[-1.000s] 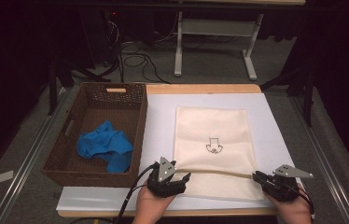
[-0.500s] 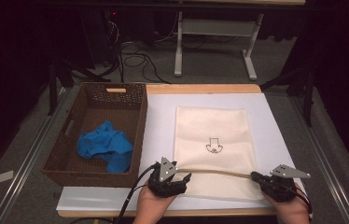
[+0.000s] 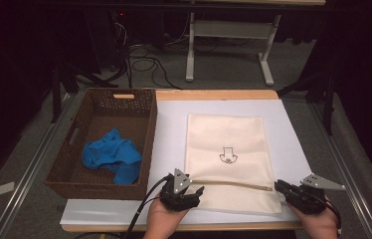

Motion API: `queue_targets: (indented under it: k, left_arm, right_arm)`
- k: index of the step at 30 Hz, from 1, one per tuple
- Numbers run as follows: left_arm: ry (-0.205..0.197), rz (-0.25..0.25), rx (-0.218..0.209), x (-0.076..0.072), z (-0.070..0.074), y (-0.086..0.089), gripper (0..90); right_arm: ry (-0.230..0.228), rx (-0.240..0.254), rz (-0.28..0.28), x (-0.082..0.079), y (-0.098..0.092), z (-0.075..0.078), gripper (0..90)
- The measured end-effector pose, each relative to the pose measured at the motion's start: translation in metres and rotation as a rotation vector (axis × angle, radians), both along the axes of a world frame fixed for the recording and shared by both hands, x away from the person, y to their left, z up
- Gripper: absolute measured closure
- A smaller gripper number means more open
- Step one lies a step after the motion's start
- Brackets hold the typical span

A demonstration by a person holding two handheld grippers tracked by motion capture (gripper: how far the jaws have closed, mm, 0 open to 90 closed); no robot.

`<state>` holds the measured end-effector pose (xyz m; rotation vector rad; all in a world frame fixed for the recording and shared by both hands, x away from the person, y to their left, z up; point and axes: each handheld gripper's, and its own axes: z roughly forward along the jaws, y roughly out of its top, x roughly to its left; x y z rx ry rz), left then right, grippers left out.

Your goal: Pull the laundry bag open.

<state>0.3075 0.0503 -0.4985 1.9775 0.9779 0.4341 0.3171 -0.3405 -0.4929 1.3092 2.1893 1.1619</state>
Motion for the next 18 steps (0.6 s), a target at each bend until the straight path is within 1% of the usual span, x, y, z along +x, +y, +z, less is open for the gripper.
queue_targets:
  k: [1, 2, 3, 4, 5, 7, 8, 10, 11, 12, 16, 18]
  left_arm:
    - [0.006, 0.002, 0.014, 0.000, -0.002, -0.001, 36.5]
    - [0.006, 0.002, 0.014, 0.000, -0.002, -0.001, 36.4]
    - [0.008, -0.001, 0.011, 0.000, -0.002, 0.000, 36.4]
    - [0.009, -0.001, 0.009, 0.000, -0.001, 0.000, 36.4]
    - [0.010, 0.000, 0.010, 0.000, -0.001, 0.001, 36.5]
    - [0.012, -0.003, 0.005, -0.001, 0.000, 0.002, 37.2]
    - [0.011, 0.001, 0.002, -0.001, 0.000, 0.003, 37.2]
    - [0.011, 0.004, -0.007, 0.000, 0.000, 0.004, 37.2]
    - [0.014, 0.004, -0.008, 0.000, 0.000, 0.004, 37.2]
    - [0.014, 0.004, -0.009, 0.000, 0.000, 0.004, 37.2]
    - [0.006, 0.001, -0.020, -0.001, 0.002, 0.004, 37.2]
    - [0.003, -0.003, -0.026, -0.001, 0.003, 0.004, 37.2]
  right_arm:
    - [0.042, -0.016, 0.012, 0.002, 0.006, -0.005, 72.1]
    - [0.042, -0.016, 0.012, 0.002, 0.006, -0.005, 72.1]
    - [0.042, -0.044, 0.015, 0.004, 0.009, -0.008, 71.4]
    - [0.044, -0.059, 0.025, 0.005, 0.012, -0.010, 73.6]
    - [0.055, -0.058, 0.029, 0.005, 0.015, -0.010, 77.4]
    - [0.045, -0.075, 0.045, 0.004, 0.019, -0.008, 85.0]
    - [0.045, -0.075, 0.045, 0.004, 0.019, -0.008, 85.0]
    - [0.035, -0.051, 0.044, 0.003, 0.021, -0.005, 86.7]
    - [0.029, -0.052, 0.052, 0.002, 0.023, -0.004, 86.7]
    - [0.017, -0.071, 0.063, 0.001, 0.028, -0.003, 85.3]
    - [0.015, -0.077, 0.081, 0.003, 0.035, -0.004, 82.4]
    - [0.017, -0.089, 0.093, 0.005, 0.041, -0.006, 83.4]
